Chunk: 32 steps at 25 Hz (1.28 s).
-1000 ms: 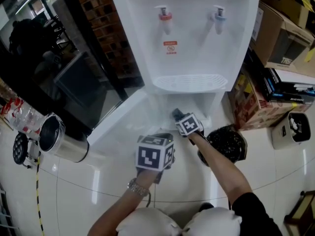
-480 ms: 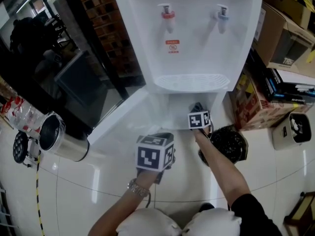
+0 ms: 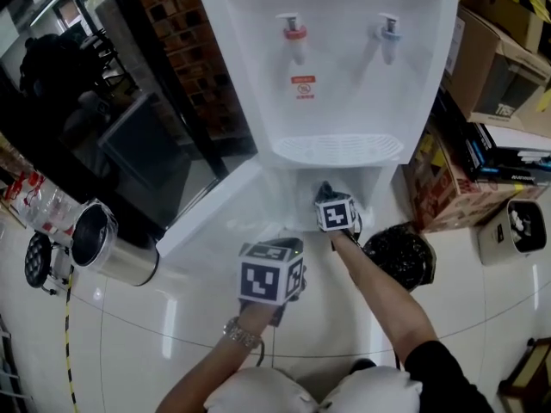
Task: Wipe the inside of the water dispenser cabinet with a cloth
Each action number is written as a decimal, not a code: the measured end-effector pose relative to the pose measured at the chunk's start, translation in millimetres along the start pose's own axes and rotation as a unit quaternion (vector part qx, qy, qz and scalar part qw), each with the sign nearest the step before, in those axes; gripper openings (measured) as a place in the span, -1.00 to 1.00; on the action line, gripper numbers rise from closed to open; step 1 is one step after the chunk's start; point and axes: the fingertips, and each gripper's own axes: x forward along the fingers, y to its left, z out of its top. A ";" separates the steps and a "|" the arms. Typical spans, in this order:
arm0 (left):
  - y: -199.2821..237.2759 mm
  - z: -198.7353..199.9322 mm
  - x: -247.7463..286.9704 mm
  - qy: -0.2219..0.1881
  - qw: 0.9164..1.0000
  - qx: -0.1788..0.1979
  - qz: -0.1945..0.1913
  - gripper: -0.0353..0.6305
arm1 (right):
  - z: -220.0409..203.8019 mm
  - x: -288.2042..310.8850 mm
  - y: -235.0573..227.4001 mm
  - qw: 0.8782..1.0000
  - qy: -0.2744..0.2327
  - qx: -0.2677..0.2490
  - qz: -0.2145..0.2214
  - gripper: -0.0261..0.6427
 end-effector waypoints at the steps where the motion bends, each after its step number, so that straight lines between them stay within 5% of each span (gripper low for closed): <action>1: 2.8 -0.1 -0.8 -0.001 1.000 -0.001 0.002 -0.89 | 5.5 -0.5 -19.7 0.999 -0.007 0.013 -0.029 -0.87; 3: 6.6 1.2 -1.6 -0.003 1.000 -0.004 0.004 -0.89 | 0.5 3.8 -48.7 0.997 0.008 0.041 -0.058 -0.87; 6: 2.9 4.1 -0.1 -0.003 1.000 -0.001 0.001 -0.89 | -32.7 16.8 -53.9 0.995 0.064 0.058 -0.041 -0.87; 13: 3.5 0.4 4.1 0.005 1.000 -0.001 -0.001 -0.89 | -40.2 30.2 40.9 0.986 0.071 0.000 0.154 -0.87; 15: 6.7 -1.7 3.3 0.005 1.000 -0.008 0.000 -0.89 | -20.5 30.5 31.8 0.990 0.041 -0.021 0.133 -0.87; 20: 15.8 -0.3 -1.1 0.004 1.000 -0.012 0.006 -0.89 | 20.2 27.1 -55.3 1.000 -0.015 0.012 -0.021 -0.87; 23: 17.0 -1.6 0.6 0.002 1.000 -0.007 0.008 -0.89 | 9.7 35.0 -71.7 0.999 0.002 0.035 -0.033 -0.87; 27: 13.9 -2.3 4.5 0.004 1.000 0.000 0.005 -0.89 | -12.4 50.1 -48.3 0.999 0.041 0.020 0.025 -0.87; 32: 12.4 -4.9 8.7 0.003 1.000 -0.004 0.001 -0.89 | -25.1 49.5 32.9 0.983 0.060 -0.034 0.169 -0.87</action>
